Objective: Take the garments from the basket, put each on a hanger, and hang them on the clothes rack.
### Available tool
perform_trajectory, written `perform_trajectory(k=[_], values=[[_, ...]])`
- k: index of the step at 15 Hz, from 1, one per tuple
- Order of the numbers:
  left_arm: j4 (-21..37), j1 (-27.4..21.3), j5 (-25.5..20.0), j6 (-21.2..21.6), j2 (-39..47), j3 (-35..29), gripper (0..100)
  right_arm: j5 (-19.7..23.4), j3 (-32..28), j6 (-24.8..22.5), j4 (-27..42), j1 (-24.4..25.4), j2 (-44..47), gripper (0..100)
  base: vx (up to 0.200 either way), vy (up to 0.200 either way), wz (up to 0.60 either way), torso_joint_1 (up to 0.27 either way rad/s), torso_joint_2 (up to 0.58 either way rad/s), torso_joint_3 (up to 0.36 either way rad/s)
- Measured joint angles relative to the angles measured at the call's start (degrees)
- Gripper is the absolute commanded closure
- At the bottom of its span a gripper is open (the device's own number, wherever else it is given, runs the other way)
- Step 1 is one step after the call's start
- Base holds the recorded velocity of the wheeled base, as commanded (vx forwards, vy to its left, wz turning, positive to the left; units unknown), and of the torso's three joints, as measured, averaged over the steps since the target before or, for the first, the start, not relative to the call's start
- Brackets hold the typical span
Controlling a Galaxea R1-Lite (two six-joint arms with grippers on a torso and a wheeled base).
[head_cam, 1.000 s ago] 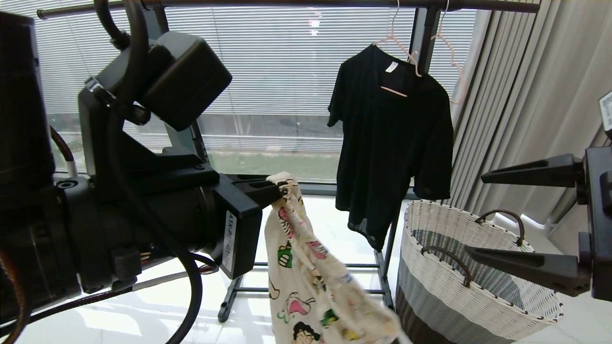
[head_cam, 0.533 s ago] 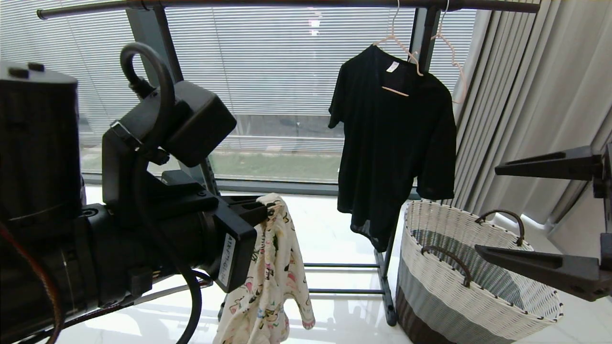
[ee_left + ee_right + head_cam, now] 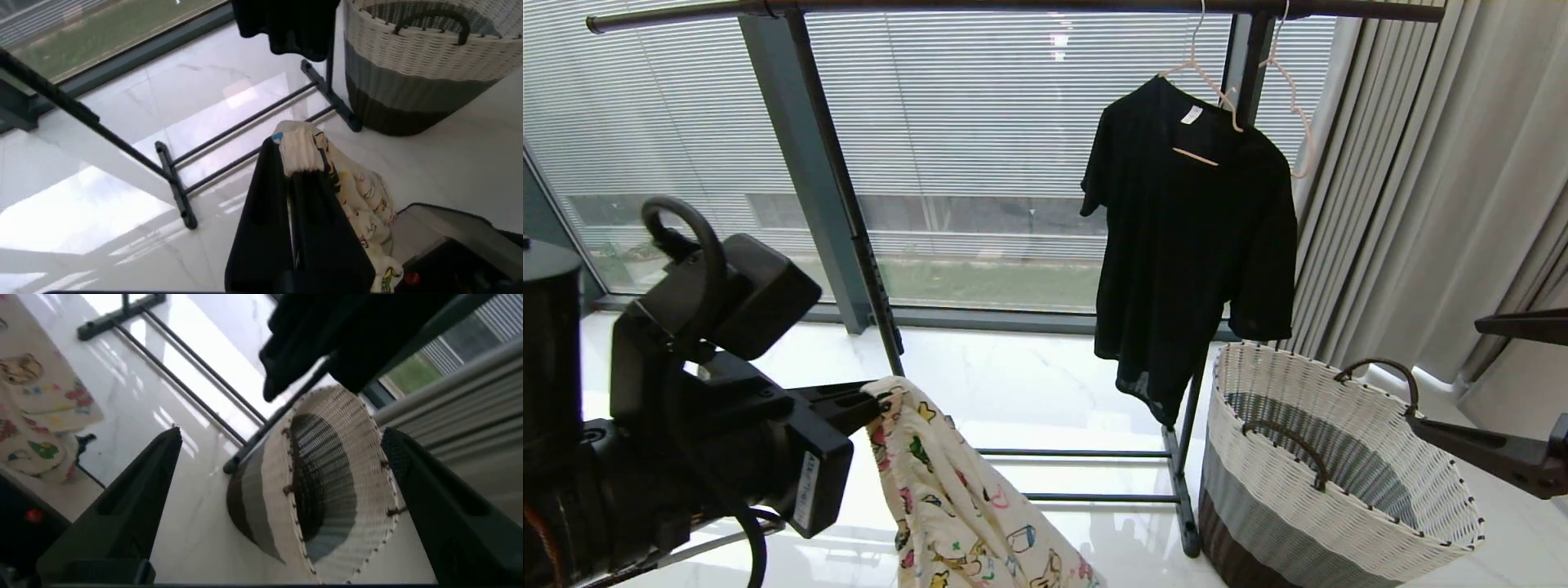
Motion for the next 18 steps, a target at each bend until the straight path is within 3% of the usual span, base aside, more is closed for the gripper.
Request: perform_trajectory(k=[6,9,12,18], values=[[0.1,17.3,-4.4,0.2,-6.9,1.1,100,-1.2,15.0,-7.9,-21.3,-11.3,-1.5,0,0.000,0.000,0.00,0.000,0.00,0.000],[0.0,19.8,-4.6,0.2,-9.4,1.2,100,-1.8,18.6,-8.4,-24.1,-13.1,-1.2,0,0.000,0.000,0.00,0.000,0.00,0.000],[0.0,20.3,-4.5,0.1,-11.1,2.0,100,-5.9,21.6,-8.0,-24.3,-15.6,-1.4,0,0.000,0.000,0.00,0.000,0.00,0.000],[0.1,24.1,-4.5,0.2,-12.7,2.3,100,-6.3,30.2,-10.2,-33.8,-16.2,-2.6,0,0.000,0.000,0.00,0.000,0.00,0.000]])
